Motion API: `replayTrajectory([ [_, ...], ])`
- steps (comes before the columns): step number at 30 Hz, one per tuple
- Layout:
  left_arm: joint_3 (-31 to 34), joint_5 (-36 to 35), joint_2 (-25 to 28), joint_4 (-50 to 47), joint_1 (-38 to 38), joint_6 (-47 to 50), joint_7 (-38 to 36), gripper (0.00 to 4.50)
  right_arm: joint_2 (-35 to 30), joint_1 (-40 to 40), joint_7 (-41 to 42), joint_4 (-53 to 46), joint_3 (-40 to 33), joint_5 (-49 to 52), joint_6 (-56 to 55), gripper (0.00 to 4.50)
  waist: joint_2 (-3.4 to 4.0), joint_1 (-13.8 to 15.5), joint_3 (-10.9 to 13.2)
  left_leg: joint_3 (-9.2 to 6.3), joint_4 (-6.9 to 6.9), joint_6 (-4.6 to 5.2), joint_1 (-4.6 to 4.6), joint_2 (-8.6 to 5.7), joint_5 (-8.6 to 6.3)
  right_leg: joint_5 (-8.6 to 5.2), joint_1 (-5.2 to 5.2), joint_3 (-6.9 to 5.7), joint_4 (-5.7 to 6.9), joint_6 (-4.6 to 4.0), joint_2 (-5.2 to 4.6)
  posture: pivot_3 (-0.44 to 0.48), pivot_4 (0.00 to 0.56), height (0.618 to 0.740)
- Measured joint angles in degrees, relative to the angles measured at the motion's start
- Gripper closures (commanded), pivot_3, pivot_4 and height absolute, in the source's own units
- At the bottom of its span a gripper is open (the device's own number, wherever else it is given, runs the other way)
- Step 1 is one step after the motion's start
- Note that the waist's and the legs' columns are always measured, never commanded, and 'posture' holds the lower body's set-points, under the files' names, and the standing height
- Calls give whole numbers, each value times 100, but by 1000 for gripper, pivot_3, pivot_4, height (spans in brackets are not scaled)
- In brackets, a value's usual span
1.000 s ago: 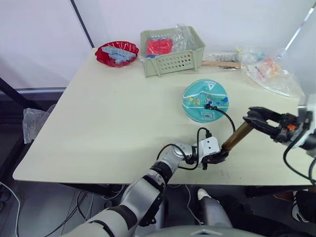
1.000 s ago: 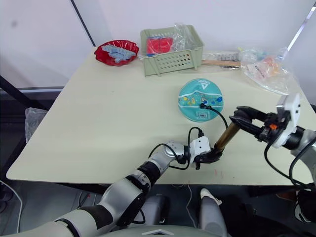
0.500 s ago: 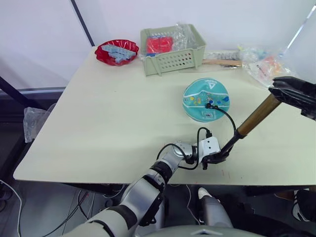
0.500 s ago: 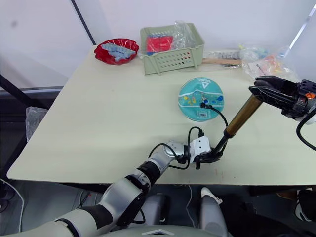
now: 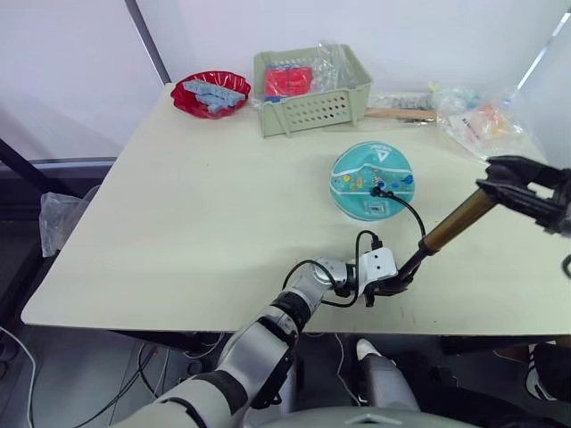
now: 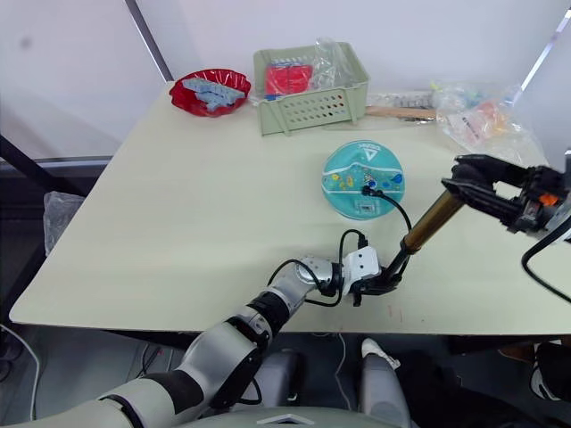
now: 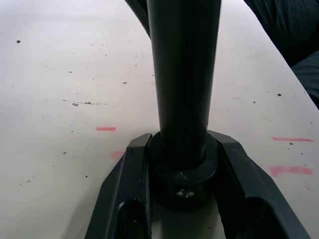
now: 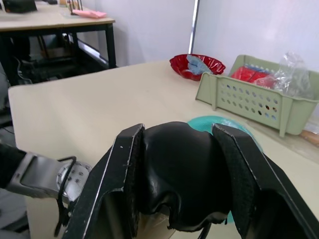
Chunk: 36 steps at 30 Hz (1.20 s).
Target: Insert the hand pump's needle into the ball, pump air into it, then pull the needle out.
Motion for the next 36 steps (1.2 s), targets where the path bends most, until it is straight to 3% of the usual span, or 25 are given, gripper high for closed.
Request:
replayTrajectory([
  [4,-7,19,2,1,29,0,29,3312,171,279,-30,-42,312,-309,-262,2821,-10,-1,-3,0,-6,-15,46,6,-9,-16,42,2,-2,-23,-8,0,150,737],
  [19,-1,23,-3,9,42,28,45,3312,1066,633,-204,514,1614,-1649,-1319,2821,-23,-1,-31,-1,-10,-3,56,7,-2,-15,47,2,-1,-23,-1,0,150,737],
  [27,5,18,-16,9,28,37,44,3312,984,408,-203,580,1533,-1477,-1072,2821,-15,-1,-24,0,-10,-3,54,5,-2,-15,46,2,-1,-24,-2,0,150,737],
  [36,11,-15,-47,9,0,35,3,3312,326,-17,-223,367,580,-242,97,2821,40,9,17,5,-10,-1,41,-3,-1,-3,39,5,-2,-2,-6,0,150,737],
])
